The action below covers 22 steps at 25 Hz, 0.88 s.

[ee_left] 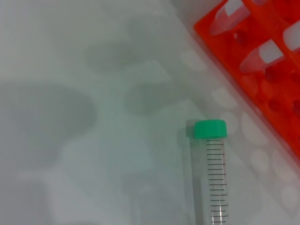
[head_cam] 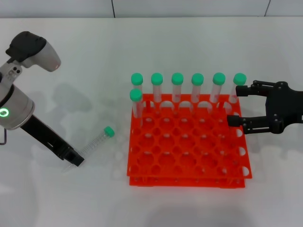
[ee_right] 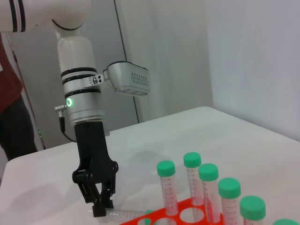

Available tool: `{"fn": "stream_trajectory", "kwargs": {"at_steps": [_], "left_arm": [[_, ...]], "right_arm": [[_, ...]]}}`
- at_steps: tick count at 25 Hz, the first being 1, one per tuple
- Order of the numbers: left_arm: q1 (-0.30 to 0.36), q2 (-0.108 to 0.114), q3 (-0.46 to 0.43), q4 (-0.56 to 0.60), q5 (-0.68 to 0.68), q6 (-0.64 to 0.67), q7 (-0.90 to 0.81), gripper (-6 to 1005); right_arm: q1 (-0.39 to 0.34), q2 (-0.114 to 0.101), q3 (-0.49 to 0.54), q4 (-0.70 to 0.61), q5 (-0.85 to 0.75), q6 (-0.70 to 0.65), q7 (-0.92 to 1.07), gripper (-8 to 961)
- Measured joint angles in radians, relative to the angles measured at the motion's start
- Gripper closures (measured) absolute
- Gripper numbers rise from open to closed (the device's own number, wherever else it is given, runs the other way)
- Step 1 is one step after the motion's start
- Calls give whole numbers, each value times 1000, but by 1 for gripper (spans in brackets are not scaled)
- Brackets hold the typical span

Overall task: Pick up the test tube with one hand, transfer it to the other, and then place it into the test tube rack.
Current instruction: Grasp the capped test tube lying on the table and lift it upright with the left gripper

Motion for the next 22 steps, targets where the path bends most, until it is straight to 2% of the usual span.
{"fn": "stream_trajectory", "kwargs": {"at_steps": [10, 17, 22], "left_arm": [[8, 5, -47, 4, -4, -31, -8, 814], [8, 19, -128, 17, -12, -52, 10, 814], [14, 20, -200, 59, -25, -82, 44, 814]], "right_arm": [[0, 0, 0, 0, 7, 8, -3, 134], [0, 0, 0, 0, 11, 11, -3, 138], [-1, 0, 0, 0, 24, 12, -3, 141]]}}
